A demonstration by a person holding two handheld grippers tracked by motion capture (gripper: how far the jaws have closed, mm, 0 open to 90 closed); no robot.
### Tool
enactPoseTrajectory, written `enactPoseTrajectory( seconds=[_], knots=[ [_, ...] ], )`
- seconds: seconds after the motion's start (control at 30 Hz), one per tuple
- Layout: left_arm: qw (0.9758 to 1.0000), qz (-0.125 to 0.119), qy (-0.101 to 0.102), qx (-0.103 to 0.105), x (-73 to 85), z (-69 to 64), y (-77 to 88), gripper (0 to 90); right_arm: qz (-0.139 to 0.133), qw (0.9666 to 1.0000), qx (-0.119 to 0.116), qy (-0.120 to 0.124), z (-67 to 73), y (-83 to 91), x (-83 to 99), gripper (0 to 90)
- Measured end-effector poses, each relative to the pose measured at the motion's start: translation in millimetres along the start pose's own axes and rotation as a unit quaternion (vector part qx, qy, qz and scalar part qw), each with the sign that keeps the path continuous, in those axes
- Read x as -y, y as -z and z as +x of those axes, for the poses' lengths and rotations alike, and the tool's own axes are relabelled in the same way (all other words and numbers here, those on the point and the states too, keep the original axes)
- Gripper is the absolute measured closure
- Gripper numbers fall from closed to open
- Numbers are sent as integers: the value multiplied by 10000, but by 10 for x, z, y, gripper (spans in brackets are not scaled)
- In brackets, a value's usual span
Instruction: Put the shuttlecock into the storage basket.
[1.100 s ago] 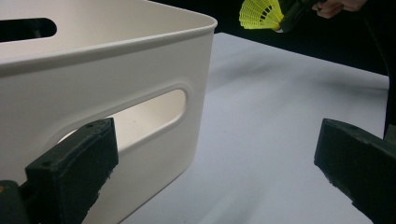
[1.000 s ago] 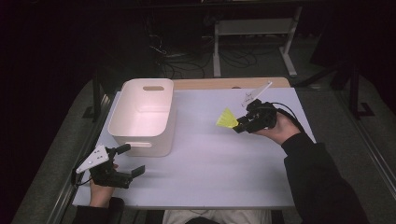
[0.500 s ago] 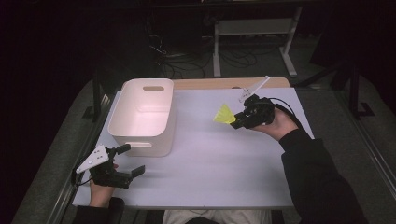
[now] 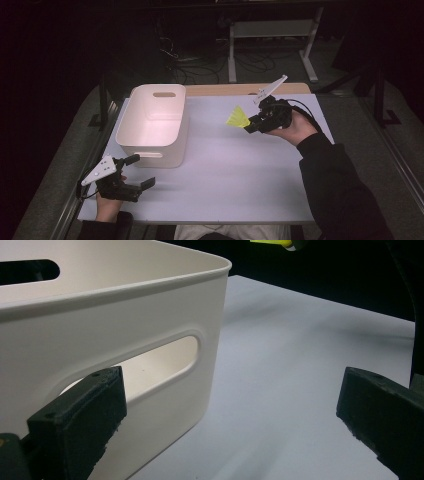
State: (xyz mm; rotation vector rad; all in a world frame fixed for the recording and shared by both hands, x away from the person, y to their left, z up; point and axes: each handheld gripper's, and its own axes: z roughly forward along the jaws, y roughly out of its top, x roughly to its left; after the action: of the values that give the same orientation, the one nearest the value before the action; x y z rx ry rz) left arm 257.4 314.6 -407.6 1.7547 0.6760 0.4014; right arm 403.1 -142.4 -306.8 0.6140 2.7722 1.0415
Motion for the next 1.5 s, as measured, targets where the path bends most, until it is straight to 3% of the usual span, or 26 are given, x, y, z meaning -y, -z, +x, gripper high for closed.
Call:
enactPoseTrajectory(
  seconds=[0.7, 1.5],
  knots=[
    [10000, -9, 0, -6, 0, 0, 2, 0, -75, 9997, 7, 249, 56, 29, -279, 629],
    [10000, -12, -4, 2, 0, 1, 5, 0, -117, 9989, -145, 421, 97, -87, -565, 630]
  ],
)
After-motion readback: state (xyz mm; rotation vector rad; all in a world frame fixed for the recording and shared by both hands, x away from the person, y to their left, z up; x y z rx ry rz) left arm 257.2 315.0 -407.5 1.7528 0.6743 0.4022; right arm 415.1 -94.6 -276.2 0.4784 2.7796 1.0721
